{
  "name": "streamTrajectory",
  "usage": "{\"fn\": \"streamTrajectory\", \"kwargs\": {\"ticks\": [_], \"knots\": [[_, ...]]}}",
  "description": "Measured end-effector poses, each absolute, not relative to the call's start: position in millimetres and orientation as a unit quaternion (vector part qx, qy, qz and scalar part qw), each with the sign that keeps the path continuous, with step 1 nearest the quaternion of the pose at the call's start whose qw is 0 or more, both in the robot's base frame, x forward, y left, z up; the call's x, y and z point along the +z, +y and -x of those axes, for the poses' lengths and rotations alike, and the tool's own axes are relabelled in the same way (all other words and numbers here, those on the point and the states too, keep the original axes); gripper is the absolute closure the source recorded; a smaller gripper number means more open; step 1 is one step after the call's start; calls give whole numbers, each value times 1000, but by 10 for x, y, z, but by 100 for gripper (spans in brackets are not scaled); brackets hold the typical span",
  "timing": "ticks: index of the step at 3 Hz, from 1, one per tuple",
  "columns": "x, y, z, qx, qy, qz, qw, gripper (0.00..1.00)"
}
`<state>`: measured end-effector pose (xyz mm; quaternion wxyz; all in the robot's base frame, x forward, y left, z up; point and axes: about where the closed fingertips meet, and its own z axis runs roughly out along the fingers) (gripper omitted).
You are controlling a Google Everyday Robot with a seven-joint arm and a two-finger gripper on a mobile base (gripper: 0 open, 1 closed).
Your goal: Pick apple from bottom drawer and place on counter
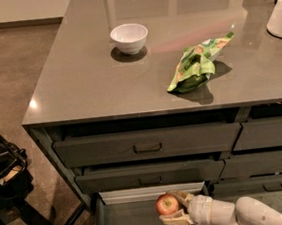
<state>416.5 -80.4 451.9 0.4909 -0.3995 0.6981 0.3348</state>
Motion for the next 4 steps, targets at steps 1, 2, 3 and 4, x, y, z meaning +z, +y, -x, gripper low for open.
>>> {"fn": "streamTrajectory", "kwargs": {"ticks": [1,2,3,4], "knots": [[5334,-597,-4015,307,679,434,506,100],[6174,-397,-3808,258,662,468,525,100],[6502,-339,-3825,224,650,498,528,100],[6484,-348,-3825,225,651,498,527,100]]}}
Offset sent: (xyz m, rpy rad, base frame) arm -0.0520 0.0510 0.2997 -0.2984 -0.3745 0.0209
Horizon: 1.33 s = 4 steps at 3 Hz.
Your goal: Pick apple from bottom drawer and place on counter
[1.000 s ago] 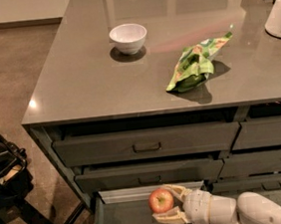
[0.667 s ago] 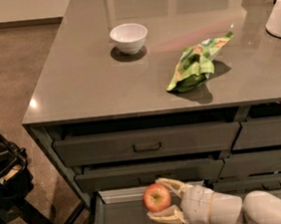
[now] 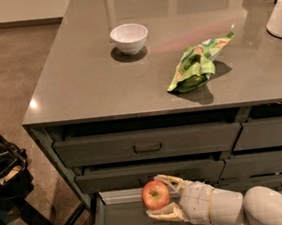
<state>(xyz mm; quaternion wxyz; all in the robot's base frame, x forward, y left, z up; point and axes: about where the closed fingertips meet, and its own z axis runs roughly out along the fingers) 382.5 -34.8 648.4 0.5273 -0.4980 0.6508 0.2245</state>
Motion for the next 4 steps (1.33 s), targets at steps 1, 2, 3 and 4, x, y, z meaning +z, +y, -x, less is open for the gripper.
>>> {"fn": "streamTrajectory", "kwargs": {"ticks": [1,2,3,4], "knots": [[6868,-379,-3883,220,627,518,540,100],[7841,-406,-3881,191,578,559,563,100],[8783,-436,-3886,136,540,594,580,100],[8778,-434,-3885,137,541,594,580,100]]}}
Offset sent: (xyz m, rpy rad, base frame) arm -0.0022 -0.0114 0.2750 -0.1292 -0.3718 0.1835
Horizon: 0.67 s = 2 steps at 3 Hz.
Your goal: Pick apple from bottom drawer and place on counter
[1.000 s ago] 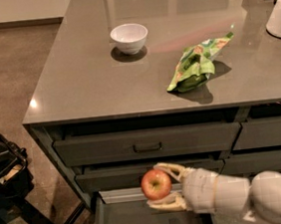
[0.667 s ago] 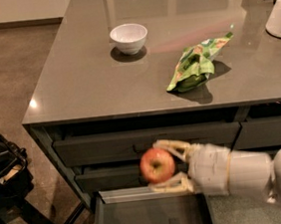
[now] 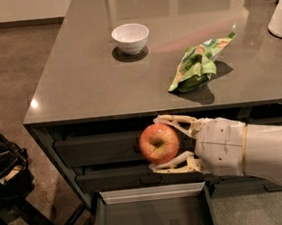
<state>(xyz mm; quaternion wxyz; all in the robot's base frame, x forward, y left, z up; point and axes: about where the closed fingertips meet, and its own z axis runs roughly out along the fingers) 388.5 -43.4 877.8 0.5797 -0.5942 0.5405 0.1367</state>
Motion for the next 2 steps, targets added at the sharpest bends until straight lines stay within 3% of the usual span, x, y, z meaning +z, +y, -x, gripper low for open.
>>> {"fn": "streamTrajectory", "kwargs": {"ticks": [2], "knots": [[9307,-316,-4517,100,490,633,592,100]]}}
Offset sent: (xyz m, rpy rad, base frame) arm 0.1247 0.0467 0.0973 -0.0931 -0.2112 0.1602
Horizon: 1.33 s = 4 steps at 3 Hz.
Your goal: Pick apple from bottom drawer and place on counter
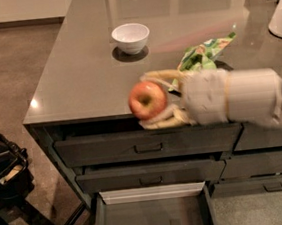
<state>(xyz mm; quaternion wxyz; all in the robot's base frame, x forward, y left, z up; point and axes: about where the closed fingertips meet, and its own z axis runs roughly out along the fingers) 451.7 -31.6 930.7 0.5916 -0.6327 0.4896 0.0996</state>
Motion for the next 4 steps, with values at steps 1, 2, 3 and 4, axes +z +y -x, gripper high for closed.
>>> {"fn": "streamTrajectory", "kwargs": {"ticks": [1,2,3,4], "knots": [[9498,-408,-5033,87,486,644,585,100],[9465,-319,-5524,103,480,657,573,100],[9368,171,-5883,150,446,676,567,100],[9229,754,-6143,196,411,697,554,100]]}}
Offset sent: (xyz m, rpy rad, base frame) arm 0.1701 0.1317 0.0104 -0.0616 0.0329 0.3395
